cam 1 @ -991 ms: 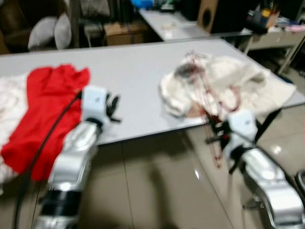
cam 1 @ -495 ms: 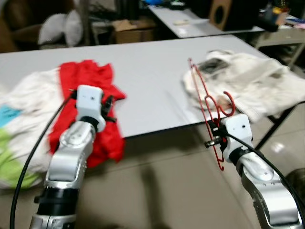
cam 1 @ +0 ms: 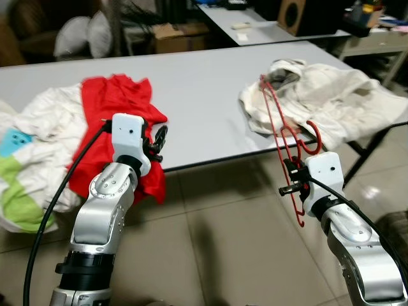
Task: Hang hanger
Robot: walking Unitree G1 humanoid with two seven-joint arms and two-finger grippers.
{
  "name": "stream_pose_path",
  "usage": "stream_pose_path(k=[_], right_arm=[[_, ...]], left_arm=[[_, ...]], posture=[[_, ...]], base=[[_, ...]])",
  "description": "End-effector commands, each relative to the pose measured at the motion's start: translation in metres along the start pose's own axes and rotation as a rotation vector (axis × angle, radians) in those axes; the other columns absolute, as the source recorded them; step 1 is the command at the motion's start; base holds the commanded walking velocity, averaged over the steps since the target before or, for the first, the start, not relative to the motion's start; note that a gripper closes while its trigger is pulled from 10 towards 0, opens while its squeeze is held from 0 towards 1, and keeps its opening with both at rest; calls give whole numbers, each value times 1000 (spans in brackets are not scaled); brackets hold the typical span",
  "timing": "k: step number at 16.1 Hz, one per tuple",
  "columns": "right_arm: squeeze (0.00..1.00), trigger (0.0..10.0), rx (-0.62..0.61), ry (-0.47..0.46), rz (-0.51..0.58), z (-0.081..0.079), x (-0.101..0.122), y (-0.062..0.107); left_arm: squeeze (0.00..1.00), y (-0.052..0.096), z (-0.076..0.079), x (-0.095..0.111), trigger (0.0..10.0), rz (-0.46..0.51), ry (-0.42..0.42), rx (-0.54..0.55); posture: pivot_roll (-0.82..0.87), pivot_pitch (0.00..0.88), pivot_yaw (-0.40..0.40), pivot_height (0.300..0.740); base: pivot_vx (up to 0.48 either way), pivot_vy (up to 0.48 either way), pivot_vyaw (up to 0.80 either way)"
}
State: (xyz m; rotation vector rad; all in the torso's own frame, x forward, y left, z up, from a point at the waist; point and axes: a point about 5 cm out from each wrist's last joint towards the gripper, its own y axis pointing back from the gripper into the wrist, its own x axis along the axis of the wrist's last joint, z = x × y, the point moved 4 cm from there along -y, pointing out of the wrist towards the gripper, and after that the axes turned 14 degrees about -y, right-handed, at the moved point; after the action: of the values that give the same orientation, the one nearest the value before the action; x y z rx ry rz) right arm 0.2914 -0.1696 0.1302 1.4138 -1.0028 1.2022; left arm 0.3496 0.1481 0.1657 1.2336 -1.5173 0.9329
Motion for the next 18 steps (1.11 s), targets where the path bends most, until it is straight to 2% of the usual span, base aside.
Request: stream_pose_path(k=[1,9,14,15,17,18], right_arm=[[0,10000,12,24,16,-1,5,-1],[0,10000,5,65,21,1,7,-2],[0,10000,20,89,13,-1,6,-3],[0,10000,21,93,12,-1,5,-3],[0,10000,12,44,12,1,4,-4],[0,10000,15,49,11,-1,4,-4]], left_arm=[[1000,0,-3,3,10000,24,18,6],[1000,-2,-3,-2,10000,7,2,12],[1000,-2,-5,-4,10000,6,-4,15],[1000,-1,-5,-4,10000,6,-5,13],[1000,-2,-2,-6,10000,1,-4,1],[1000,-2,3,-8,10000,-8,14,-36]], posture=[[-79,0,6,740],[-84,0,4,740],[-82,0,3,740],[-82,0,2,740],[-77,0,0,740],[-79,0,2,740]], base=[[352,0,0],[373,0,0],[377,0,735],[379,0,0],[371,0,0],[0,0,0]])
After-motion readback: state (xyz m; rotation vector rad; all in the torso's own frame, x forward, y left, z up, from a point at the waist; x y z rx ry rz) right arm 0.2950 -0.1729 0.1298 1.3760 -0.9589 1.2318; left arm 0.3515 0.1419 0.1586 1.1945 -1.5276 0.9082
